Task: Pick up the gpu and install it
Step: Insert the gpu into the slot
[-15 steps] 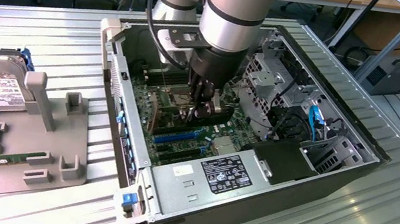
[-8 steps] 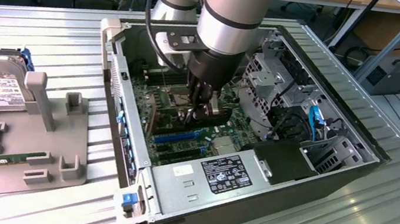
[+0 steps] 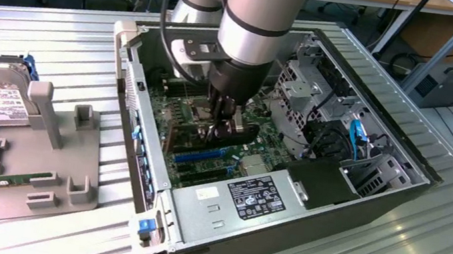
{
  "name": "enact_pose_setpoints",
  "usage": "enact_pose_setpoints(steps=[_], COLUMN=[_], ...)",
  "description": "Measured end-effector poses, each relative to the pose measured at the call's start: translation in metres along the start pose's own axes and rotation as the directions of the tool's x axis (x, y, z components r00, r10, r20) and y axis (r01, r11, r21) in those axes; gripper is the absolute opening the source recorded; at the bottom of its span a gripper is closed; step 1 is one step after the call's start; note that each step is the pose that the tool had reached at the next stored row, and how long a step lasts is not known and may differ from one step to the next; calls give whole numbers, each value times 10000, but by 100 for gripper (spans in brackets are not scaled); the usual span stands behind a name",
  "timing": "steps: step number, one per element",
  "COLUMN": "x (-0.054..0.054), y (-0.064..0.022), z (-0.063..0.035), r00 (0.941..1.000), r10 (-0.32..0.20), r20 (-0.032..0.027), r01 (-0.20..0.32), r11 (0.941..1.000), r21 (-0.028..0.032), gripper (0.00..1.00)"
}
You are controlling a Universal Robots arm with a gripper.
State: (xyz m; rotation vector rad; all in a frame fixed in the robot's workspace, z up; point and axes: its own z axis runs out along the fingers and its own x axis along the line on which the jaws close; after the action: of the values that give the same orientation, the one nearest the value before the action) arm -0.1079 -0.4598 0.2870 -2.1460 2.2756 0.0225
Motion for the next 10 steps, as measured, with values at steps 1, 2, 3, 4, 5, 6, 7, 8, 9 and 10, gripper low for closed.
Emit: enact_pose_setpoints(steps=[1, 2, 3, 4, 5, 6, 7, 8, 9, 10], x=[1, 1, 2, 3, 4, 4, 5, 5, 6, 6], y=[5, 13, 22, 30, 39, 49, 57, 66, 74, 80], z=[5, 13, 19, 24, 30, 37, 41, 47, 53, 59], r00=[10000, 10000, 10000, 10000, 10000, 10000, 10000, 10000, 10000, 10000], r10=[0, 0, 1, 0, 0, 0, 0, 0, 0, 0], r20=[-1, -1, -1, -2, -1, 0, -1, 0, 0, 0], r01=[0, 0, -1, 0, 0, 0, 0, 0, 0, 0], r11=[10000, 10000, 10000, 10000, 10000, 10000, 10000, 10000, 10000, 10000], r21=[-1, 0, -1, -1, -1, 0, -1, 0, 0, 0], gripper=[27, 27, 27, 27, 27, 27, 27, 27, 27, 27])
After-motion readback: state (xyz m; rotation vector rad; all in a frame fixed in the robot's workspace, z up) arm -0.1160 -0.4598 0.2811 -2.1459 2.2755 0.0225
